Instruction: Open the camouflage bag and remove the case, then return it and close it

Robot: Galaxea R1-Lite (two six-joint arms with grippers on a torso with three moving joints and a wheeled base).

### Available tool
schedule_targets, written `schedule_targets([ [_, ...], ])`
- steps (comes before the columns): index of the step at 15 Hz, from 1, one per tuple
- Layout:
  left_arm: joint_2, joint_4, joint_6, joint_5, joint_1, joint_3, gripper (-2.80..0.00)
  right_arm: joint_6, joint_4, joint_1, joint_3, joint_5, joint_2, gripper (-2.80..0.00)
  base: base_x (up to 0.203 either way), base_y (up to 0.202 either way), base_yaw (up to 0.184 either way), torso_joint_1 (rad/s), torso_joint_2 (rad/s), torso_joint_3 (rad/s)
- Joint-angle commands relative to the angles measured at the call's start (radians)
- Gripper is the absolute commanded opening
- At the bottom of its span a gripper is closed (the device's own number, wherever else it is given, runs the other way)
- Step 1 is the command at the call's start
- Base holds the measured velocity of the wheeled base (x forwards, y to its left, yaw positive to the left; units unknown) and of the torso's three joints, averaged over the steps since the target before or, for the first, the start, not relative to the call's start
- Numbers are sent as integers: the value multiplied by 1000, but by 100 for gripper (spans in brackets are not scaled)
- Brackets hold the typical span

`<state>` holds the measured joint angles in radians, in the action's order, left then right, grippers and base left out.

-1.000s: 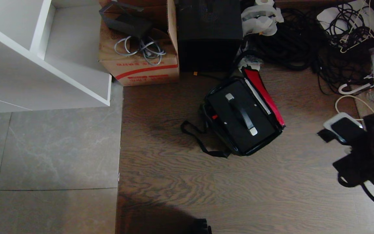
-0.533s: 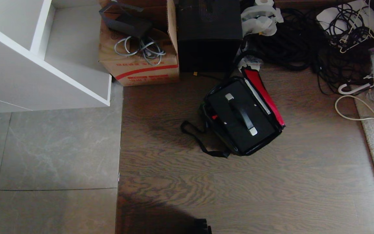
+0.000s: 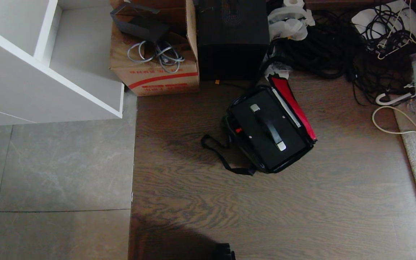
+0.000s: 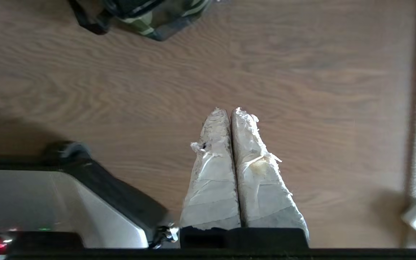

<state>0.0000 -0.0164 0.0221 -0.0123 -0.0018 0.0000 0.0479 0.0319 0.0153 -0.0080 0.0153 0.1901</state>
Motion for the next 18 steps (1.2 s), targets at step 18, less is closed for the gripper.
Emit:
schedule_targets([
  [18,0,0,0,-1,0,11,-280,-43,-24,-14,8,-2,-192,-280,0,0,0,0,0,0],
])
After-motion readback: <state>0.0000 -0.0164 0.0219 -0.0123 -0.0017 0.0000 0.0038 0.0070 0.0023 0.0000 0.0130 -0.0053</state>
